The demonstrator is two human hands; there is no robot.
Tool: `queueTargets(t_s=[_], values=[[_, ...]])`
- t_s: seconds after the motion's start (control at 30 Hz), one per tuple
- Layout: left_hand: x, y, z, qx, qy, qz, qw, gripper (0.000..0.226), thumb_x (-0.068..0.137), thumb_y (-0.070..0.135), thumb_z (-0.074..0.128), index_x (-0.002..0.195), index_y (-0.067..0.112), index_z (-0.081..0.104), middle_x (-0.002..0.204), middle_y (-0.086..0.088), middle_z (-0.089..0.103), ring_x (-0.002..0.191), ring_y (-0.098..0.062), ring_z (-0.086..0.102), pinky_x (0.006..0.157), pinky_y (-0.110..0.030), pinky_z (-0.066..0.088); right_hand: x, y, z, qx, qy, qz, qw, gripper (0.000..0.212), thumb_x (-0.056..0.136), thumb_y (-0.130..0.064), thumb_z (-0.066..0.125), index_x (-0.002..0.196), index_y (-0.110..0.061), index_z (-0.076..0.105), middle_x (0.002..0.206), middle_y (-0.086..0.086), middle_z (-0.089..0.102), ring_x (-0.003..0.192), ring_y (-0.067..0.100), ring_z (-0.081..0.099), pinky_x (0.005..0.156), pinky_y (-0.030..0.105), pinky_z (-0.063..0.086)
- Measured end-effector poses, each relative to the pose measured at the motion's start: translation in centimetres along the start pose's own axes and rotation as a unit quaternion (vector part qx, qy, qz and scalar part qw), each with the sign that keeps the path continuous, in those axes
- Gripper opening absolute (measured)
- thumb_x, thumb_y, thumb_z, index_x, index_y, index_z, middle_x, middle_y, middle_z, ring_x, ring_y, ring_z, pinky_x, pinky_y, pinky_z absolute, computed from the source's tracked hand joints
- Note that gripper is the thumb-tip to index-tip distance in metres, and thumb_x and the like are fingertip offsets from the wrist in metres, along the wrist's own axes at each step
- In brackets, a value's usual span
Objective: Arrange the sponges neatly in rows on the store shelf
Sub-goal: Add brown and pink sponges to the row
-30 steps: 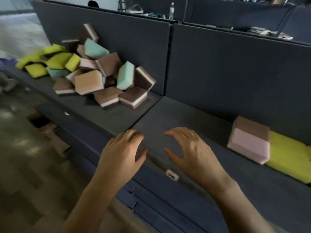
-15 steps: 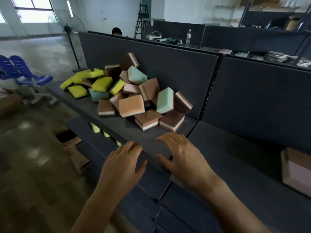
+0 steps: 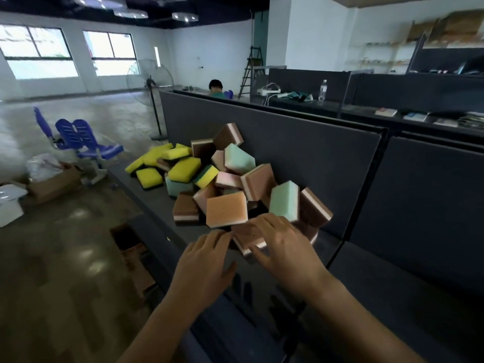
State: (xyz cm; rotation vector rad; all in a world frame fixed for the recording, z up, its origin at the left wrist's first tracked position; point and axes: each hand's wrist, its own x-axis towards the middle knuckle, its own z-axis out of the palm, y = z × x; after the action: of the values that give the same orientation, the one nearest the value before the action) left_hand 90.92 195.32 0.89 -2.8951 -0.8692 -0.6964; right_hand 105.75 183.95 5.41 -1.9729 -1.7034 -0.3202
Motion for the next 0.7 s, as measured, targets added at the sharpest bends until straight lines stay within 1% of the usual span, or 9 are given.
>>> queueTargets(t_s=[0.07,0.13,0.23,0.33,0.37,0.43,0.5,0.6,0.7], values=[[1.9,-1.1,0.6,0.002,-0.001,-0.008,1.000,0.067,0.075,0.041,0.076,0.131,0.012,0.053,0.129,-0.007,0.058,0.110,-0.028,0.061,0.081,-0.040,0.053,0.4,0.1,0.8,0.006,0.015,0.004,1.000,0.042,0.089,-0.044,0.035,0.107,-0.018,0.063,0.105,0.000,0.063,0.091,0.023,0.062,0.065,0.042,0.056],[3.9,-2.2,1.2,-0.025,-0.005,-0.018,1.000,0.075,0.079,0.046,0.072,0.140,0.013,0.042,0.140,-0.009,0.048,0.123,-0.031,0.052,0.090,-0.044,0.048,0.4,0.2,1.3,0.009,0.021,0.006,1.000,0.040,0.090,-0.043,0.037,0.108,-0.019,0.063,0.107,-0.001,0.063,0.092,0.021,0.063,0.067,0.040,0.056],[6.8,-3.8,2.0,-0.061,-0.008,-0.012,0.998,0.085,0.079,0.051,0.070,0.147,0.018,0.029,0.148,-0.006,0.038,0.132,-0.030,0.043,0.099,-0.046,0.045,0.8,1.0,1.8,0.033,0.020,0.031,0.999,0.043,0.091,-0.049,0.037,0.114,-0.022,0.062,0.115,-0.004,0.062,0.102,0.016,0.061,0.076,0.035,0.056],[9.3,-5.4,3.3,-0.057,-0.018,-0.003,0.998,0.094,0.074,0.054,0.074,0.148,0.013,0.033,0.149,-0.013,0.040,0.136,-0.034,0.041,0.101,-0.051,0.044,2.2,2.5,2.5,0.022,0.041,0.048,0.998,0.040,0.091,-0.043,0.047,0.126,-0.026,0.055,0.131,-0.005,0.055,0.119,0.015,0.054,0.091,0.037,0.054],[9.9,-5.9,3.8,-0.058,-0.021,0.003,0.998,0.094,0.072,0.053,0.076,0.146,0.011,0.036,0.145,-0.014,0.046,0.134,-0.034,0.044,0.099,-0.051,0.045,2.9,3.0,2.8,0.013,0.051,0.056,0.997,0.040,0.090,-0.037,0.055,0.129,-0.025,0.054,0.134,-0.005,0.053,0.124,0.015,0.052,0.095,0.038,0.052],[10.5,-6.7,4.5,-0.053,-0.009,0.023,0.998,0.087,0.068,0.055,0.076,0.138,0.013,0.045,0.127,-0.010,0.061,0.119,-0.033,0.058,0.090,-0.047,0.049,4.6,4.2,3.4,-0.002,0.064,0.079,0.995,0.049,0.086,-0.027,0.068,0.132,-0.020,0.054,0.139,-0.001,0.050,0.130,0.018,0.046,0.102,0.038,0.047],[10.5,-7.3,4.5,-0.048,0.013,0.044,0.998,0.078,0.067,0.059,0.071,0.130,0.018,0.050,0.114,-0.002,0.064,0.106,-0.028,0.063,0.082,-0.043,0.051,6.6,5.3,4.1,-0.025,0.060,0.094,0.993,0.060,0.081,-0.020,0.069,0.137,-0.017,0.047,0.144,0.003,0.045,0.139,0.022,0.039,0.108,0.043,0.041],[10.3,-8.2,3.9,-0.046,0.025,0.062,0.997,0.080,0.061,0.063,0.073,0.127,0.023,0.053,0.110,0.003,0.061,0.100,-0.024,0.063,0.071,-0.038,0.051,9.7,7.0,5.3,-0.098,0.034,0.121,0.987,0.081,0.079,-0.010,0.067,0.149,-0.020,0.027,0.154,0.007,0.033,0.148,0.029,0.022,0.117,0.049,0.030],[9.8,-9.1,2.9,-0.030,0.038,0.087,0.995,0.076,0.065,0.069,0.057,0.125,0.022,0.058,0.110,0.003,0.063,0.095,-0.022,0.064,0.066,-0.034,0.051,12.3,7.8,6.2,-0.181,-0.046,0.132,0.973,0.099,0.084,-0.008,0.064,0.156,-0.028,0.000,0.165,0.006,0.003,0.151,0.033,-0.004,0.122,0.051,0.008]])
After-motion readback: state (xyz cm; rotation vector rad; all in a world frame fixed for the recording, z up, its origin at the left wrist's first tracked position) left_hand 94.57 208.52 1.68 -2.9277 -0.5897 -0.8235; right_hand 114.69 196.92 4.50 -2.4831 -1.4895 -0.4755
